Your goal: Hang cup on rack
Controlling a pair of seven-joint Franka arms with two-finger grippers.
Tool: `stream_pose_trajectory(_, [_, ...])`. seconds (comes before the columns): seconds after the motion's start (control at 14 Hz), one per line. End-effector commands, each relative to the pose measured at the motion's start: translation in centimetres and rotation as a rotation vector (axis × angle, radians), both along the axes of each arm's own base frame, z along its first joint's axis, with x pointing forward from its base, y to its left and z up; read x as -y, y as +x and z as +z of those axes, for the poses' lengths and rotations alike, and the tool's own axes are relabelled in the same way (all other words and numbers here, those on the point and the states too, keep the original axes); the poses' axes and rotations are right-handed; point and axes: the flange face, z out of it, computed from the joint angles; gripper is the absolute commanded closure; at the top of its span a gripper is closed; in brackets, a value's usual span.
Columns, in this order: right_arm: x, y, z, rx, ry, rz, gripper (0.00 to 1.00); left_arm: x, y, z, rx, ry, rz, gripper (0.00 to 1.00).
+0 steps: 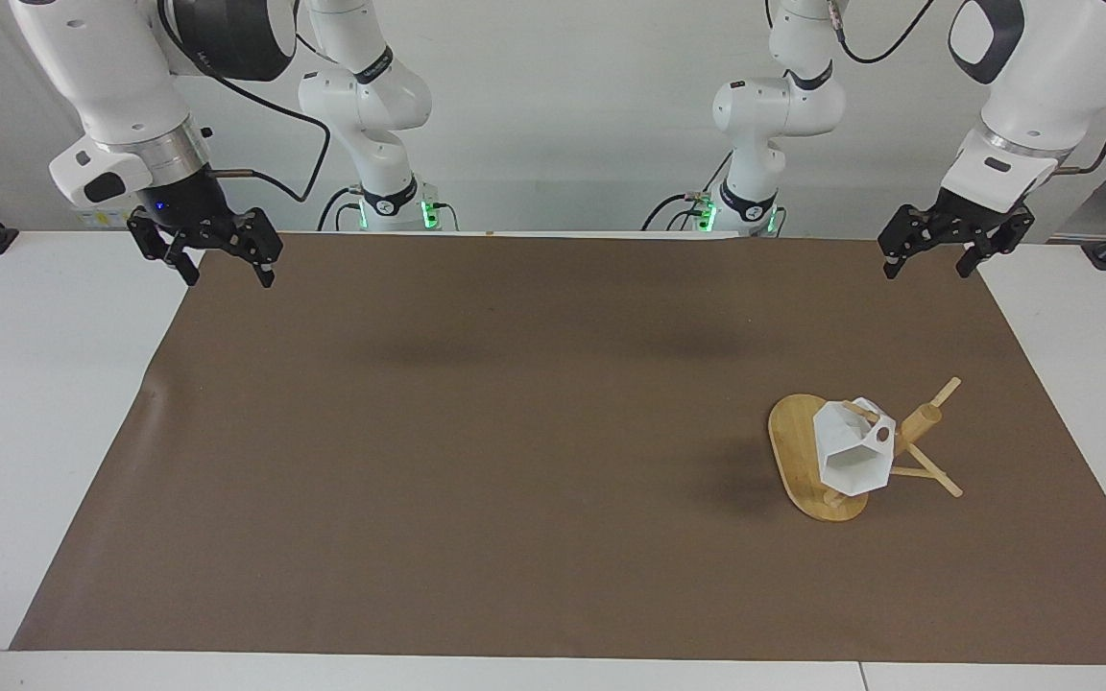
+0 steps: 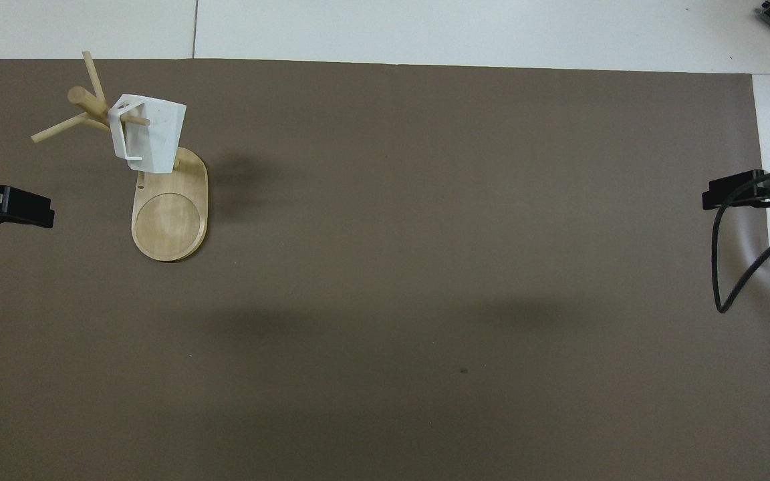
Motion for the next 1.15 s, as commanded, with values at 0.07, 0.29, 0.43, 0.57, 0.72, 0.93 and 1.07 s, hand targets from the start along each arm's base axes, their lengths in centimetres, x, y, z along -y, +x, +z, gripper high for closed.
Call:
stream_pose_trajectory(0.07, [-0.2, -0.9, 0.1, -0.006, 0.018, -0.015, 0.00, 0.9, -0.7, 0.5, 0.012, -0.013, -0.035, 0.00])
stream_pose_trajectory(0.29, [-0.2, -0.9, 0.2, -0.005, 0.018, -0.015, 0.00, 0.7, -0.6, 0.5, 0.014, -0.016, -0.032, 0.00])
stream_pose_trajectory(0.43, [-0.2, -0.9, 0.2, -0.005, 0.018, -0.015, 0.00, 0.6, -0.7, 0.5, 0.008, -0.016, -0.030, 0.00])
stream_pose_trajectory(0.57, [-0.2, -0.9, 0.1, -0.006, 0.018, -0.015, 0.00, 0.8, -0.8, 0.8, 0.016, -0.018, -0.039, 0.00])
stream_pose_trajectory(0.72, [-0.2, -0.9, 0.2, -0.005, 0.018, -0.015, 0.00, 1.1, -0.8, 0.8, 0.013, -0.019, -0.042, 0.00])
stream_pose_trajectory(0.93, [-0.2, -1.0, 0.2, -0.011, 0.019, -0.015, 0.00, 1.2, -1.3, 1.0, 0.008, -0.031, -0.045, 0.00])
stream_pose_trajectory(1.07, [-0.2, -1.0, 0.2, -0.011, 0.019, -0.015, 0.00, 1.5, -1.3, 1.0, 0.008, -0.034, -0.051, 0.00])
